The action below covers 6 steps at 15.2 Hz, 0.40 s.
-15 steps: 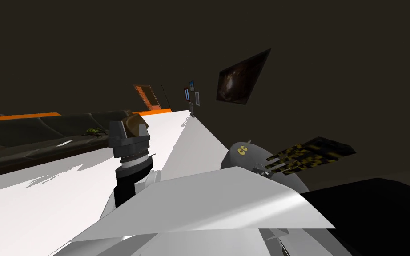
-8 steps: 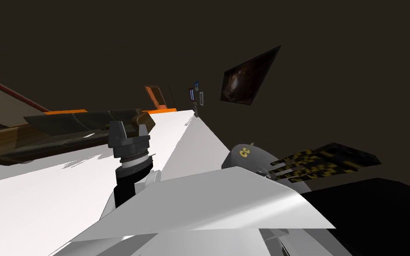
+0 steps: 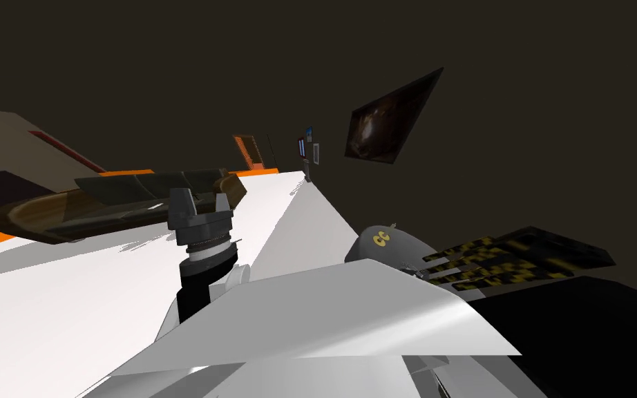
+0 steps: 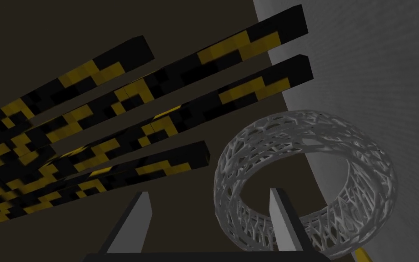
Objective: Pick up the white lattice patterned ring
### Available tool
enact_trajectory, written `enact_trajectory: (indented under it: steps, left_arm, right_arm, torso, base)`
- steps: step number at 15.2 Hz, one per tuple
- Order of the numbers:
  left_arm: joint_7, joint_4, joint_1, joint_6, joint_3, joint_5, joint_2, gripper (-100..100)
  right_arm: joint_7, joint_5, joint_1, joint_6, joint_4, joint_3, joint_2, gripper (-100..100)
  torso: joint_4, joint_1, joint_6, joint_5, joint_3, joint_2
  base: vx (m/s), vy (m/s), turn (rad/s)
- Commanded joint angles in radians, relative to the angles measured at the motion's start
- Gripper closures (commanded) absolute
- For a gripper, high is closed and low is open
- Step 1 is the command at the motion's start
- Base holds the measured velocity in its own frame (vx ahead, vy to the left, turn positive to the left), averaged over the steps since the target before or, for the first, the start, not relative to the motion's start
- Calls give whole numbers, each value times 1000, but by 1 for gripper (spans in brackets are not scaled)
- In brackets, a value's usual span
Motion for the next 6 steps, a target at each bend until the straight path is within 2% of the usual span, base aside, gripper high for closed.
enact_trajectory:
  steps: [1, 4, 5, 6]
  left_arm:
    - [0, 0, 0, 0, 0, 0, 0, 0]
    - [0, 0, 0, 0, 0, 0, 0, 0]
    - [0, 0, 0, 0, 0, 0, 0, 0]
    - [0, 0, 0, 0, 0, 0, 0, 0]
  right_arm:
    - [0, 0, 0, 0, 0, 0, 0, 100]
    - [1, 0, 0, 0, 0, 0, 0, 100]
    - [-19, 13, 0, 22, 23, 6, 30, 100]
    - [-7, 5, -7, 6, 19, 3, 12, 100]
  torso:
    - [0, 0, 0, 0, 0, 0]
    - [0, 1, 0, 0, 0, 0]
    - [0, 1, 0, 0, 0, 0]
    - [0, 1, 0, -1, 0, 0]
  base:
    - [0, 0, 0]
    - [0, 0, 0]
    - [8, 0, -27]
    - [7, 5, -15]
